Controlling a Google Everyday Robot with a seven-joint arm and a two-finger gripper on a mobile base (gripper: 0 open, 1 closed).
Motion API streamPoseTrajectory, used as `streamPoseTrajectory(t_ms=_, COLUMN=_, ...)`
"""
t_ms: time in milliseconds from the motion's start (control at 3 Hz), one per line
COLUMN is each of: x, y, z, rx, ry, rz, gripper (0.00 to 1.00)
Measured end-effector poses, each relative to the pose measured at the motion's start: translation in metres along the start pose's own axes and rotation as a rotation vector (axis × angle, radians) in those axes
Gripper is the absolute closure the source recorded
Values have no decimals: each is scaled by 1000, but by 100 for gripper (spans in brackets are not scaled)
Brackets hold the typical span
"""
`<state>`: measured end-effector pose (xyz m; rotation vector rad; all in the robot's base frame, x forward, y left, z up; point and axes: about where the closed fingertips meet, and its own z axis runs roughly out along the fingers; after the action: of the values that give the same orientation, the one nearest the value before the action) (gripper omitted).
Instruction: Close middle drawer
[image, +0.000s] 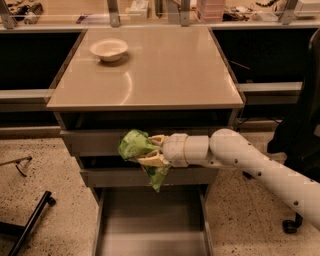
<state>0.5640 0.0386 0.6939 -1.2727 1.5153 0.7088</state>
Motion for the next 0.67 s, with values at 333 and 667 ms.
streamPoseTrajectory(t_ms=333, x=-30, y=-15, z=-10, rx=9, ry=16, rz=-25, gripper=100)
streamPoseTrajectory(t_ms=667, x=-103, y=-52, z=-30, rx=36, ry=56, rz=-97, gripper=100)
